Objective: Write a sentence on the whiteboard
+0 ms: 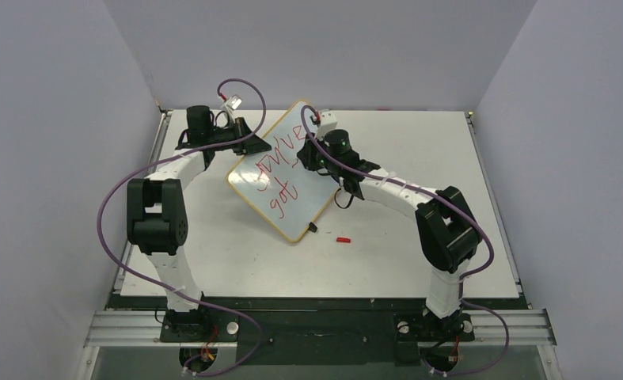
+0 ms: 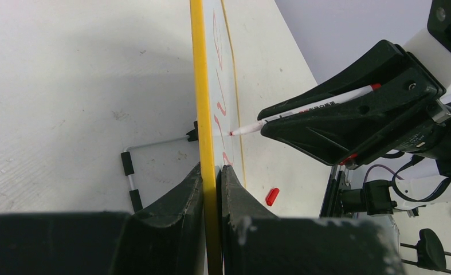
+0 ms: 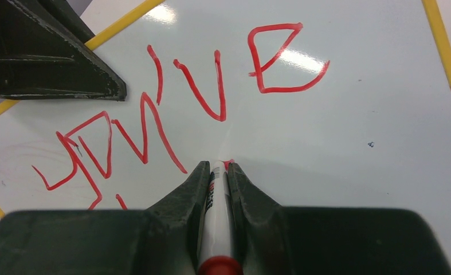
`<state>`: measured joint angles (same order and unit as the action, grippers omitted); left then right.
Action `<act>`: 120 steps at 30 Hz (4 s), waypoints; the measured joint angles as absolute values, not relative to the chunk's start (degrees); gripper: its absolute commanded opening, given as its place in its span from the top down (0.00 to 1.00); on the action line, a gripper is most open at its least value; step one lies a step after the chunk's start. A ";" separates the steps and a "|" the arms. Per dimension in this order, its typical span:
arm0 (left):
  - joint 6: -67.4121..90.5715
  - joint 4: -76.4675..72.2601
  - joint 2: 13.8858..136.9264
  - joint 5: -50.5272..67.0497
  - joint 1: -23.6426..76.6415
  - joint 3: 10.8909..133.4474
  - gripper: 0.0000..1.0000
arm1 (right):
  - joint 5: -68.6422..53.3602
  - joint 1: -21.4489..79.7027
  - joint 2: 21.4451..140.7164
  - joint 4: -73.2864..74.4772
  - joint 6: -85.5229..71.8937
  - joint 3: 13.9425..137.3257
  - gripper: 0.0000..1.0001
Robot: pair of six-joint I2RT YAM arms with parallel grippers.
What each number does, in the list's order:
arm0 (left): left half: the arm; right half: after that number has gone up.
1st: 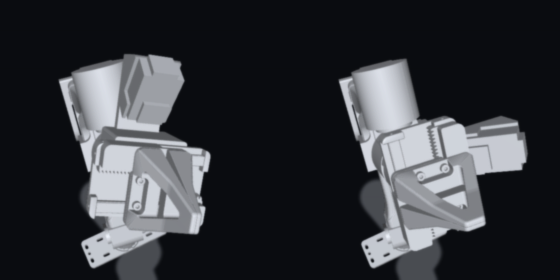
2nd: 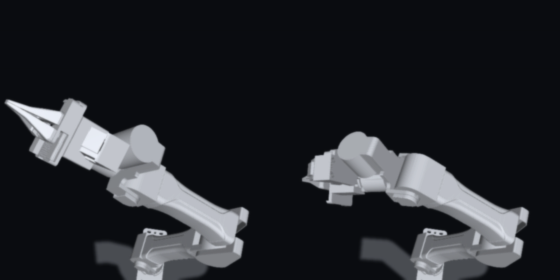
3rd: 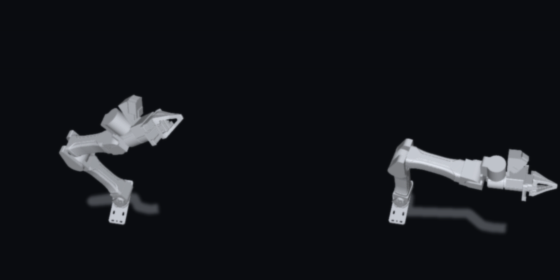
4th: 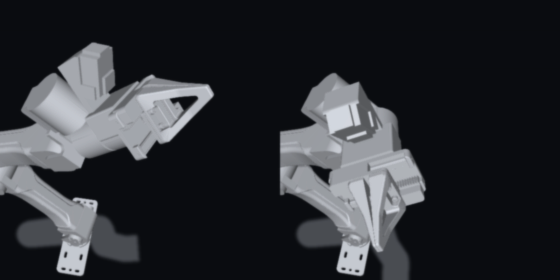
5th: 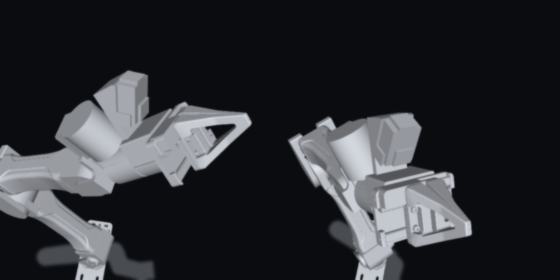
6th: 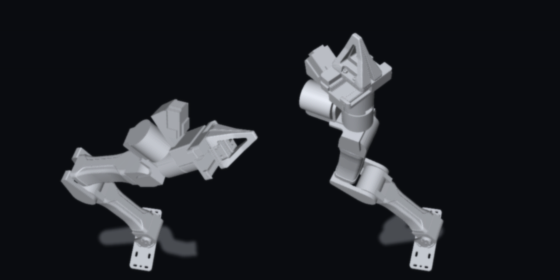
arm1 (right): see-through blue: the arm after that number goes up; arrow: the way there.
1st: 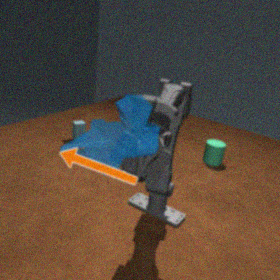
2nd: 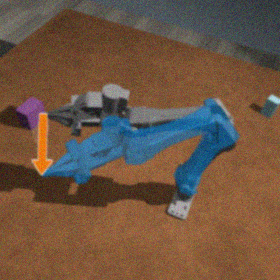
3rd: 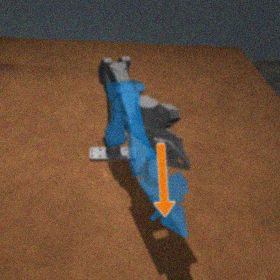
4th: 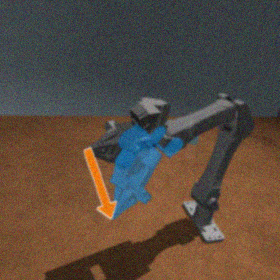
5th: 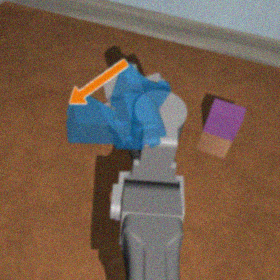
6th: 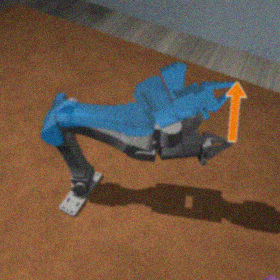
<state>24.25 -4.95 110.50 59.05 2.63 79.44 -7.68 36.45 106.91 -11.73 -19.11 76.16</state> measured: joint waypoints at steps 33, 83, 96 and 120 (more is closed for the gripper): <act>24.45 -5.43 110.50 58.96 2.61 79.22 1.00 | -4.84 38.35 109.40 -8.29 -20.36 82.21 1.00; 25.19 -4.97 110.50 58.04 2.50 79.11 1.00 | -1.21 38.44 101.93 -12.93 -20.60 64.90 1.00; 25.10 -6.42 110.50 59.64 2.52 79.11 1.00 | -0.03 38.46 102.45 -7.53 -18.50 71.46 1.00; 25.71 -8.60 110.74 61.23 2.44 78.87 1.00 | 1.26 38.24 106.94 -2.42 -16.47 85.30 1.00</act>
<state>25.71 -8.60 110.74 61.23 2.44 78.87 1.26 38.24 106.94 -2.42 -16.47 85.30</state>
